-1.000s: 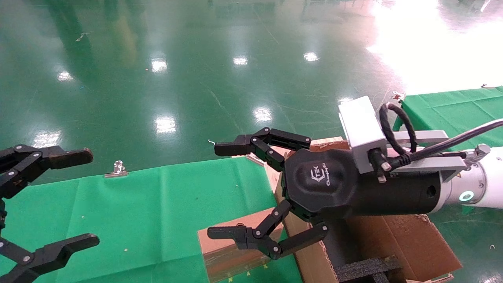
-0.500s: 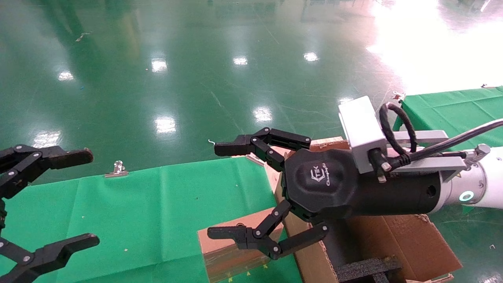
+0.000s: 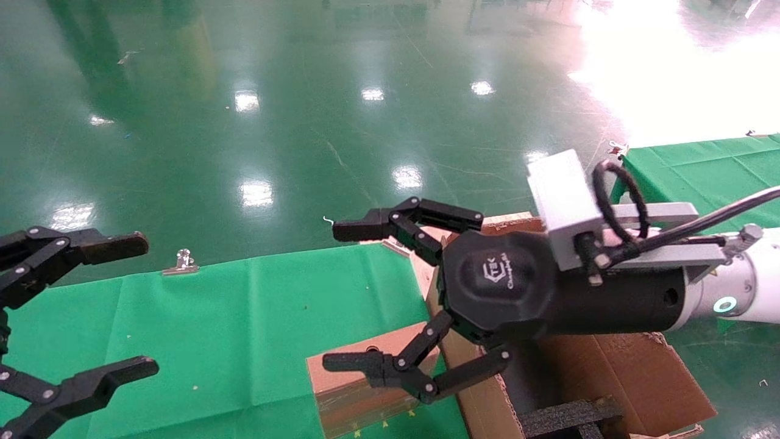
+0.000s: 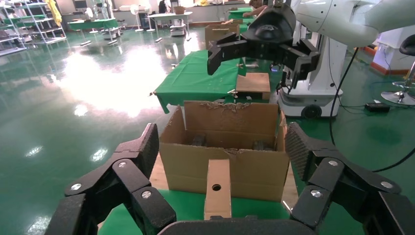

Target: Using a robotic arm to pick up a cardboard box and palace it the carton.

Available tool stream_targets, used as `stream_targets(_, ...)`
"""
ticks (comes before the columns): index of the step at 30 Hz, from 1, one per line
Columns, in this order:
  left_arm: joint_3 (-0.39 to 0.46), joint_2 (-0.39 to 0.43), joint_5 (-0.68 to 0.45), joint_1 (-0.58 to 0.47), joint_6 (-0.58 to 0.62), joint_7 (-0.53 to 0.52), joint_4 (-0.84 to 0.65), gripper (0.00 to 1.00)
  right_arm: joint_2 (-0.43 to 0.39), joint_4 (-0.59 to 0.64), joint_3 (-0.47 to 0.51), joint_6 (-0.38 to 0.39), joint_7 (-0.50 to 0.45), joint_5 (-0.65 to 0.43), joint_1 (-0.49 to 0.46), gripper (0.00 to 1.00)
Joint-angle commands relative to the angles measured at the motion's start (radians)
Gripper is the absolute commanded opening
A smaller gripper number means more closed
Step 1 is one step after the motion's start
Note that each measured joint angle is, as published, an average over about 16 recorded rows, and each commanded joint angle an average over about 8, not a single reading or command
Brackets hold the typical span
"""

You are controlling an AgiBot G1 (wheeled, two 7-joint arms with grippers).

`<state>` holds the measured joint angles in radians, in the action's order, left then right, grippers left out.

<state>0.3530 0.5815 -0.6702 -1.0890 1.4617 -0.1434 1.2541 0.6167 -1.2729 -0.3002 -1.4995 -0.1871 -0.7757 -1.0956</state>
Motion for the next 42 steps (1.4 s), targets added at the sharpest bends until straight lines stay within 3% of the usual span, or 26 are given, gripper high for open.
stream_targets(1, 0.0, 0.0, 0.0, 0.0, 0.0, 0.0, 0.0, 0.0, 0.0, 0.003, 0.0, 0.002, 0.001, -0.002, 0.001, 1.0)
stream_targets(16, 0.0, 0.0, 0.0, 0.0, 0.0, 0.0, 0.0, 0.0, 0.105, 0.091, -0.232, -0.073, 0.03, -0.424, -0.245, 1.0)
stream_targets(38, 0.0, 0.0, 0.0, 0.0, 0.0, 0.0, 0.0, 0.0, 0.301, 0.231, -0.558, -0.065, 0.146, -0.758, -0.476, 1.0)
stream_targets(39, 0.0, 0.0, 0.0, 0.0, 0.0, 0.0, 0.0, 0.05, 0.308, 0.235, -0.567, -0.064, 0.15, -0.767, -0.483, 1.0)
stream_targets(42, 0.0, 0.0, 0.0, 0.0, 0.0, 0.0, 0.0, 0.42, 0.323, 0.244, -0.587, -0.062, 0.163, -0.784, -0.496, 1.0)
